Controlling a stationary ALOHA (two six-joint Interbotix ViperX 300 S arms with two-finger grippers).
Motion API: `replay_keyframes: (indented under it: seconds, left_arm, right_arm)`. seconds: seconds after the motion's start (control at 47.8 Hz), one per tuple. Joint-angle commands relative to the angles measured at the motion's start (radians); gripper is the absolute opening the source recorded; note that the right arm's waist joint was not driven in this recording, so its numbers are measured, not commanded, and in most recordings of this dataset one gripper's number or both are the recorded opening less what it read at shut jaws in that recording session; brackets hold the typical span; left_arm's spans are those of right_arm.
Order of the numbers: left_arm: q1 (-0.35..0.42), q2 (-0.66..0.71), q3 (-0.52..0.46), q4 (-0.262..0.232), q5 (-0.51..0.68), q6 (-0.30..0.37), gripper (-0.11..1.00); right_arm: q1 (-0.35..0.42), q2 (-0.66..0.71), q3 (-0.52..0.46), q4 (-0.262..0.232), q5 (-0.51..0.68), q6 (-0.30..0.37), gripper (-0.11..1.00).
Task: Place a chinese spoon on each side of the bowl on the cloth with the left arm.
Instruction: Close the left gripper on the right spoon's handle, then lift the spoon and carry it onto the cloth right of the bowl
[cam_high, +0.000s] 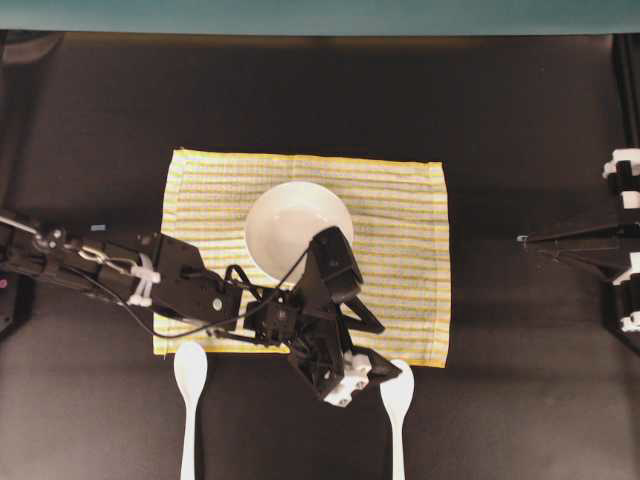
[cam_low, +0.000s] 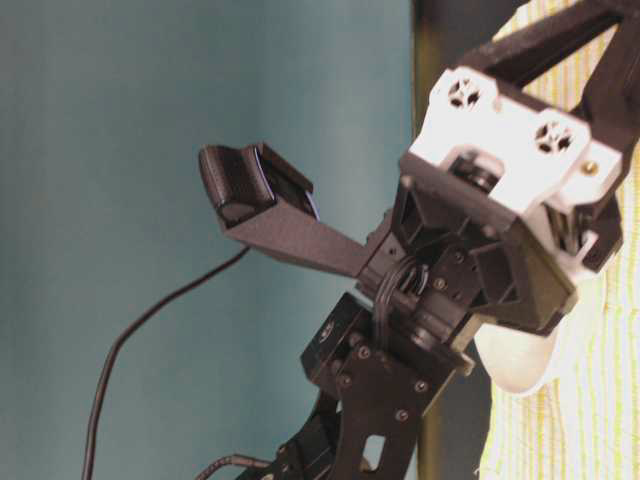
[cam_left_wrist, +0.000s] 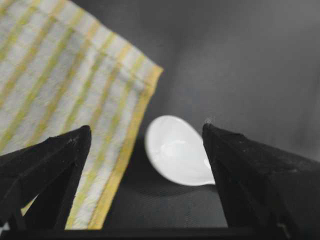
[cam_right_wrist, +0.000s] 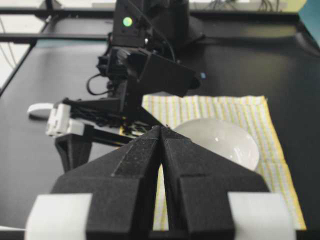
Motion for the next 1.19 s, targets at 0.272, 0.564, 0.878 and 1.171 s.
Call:
replay_keyframes:
  seconds: [0.272,0.564,0.878,1.171]
  left_arm:
    - [-0.002,0.048,-0.06,0.003,0.034,0.014,0.83]
    - [-0.009,0.072,-0.098,0.005,0.115,0.017,0.8]
    - [-0.014,0.083,-0.141,0.006,0.167,0.063,0.75]
    - [-0.012,0.081,-0.143,0.005,0.199,0.075,0.24]
  right_arm:
    - [0.0,0.005,-0.002,0.002,-0.003,-0.008,0.01]
    - [0.002,0.005,0.003,0.002,-0.003,-0.009,0.01]
    - [0.0,0.002,0.012,0.002,-0.003,-0.008,0.01]
    - [0.0,-0.008,0.012,0.002,-0.003,-0.006,0.01]
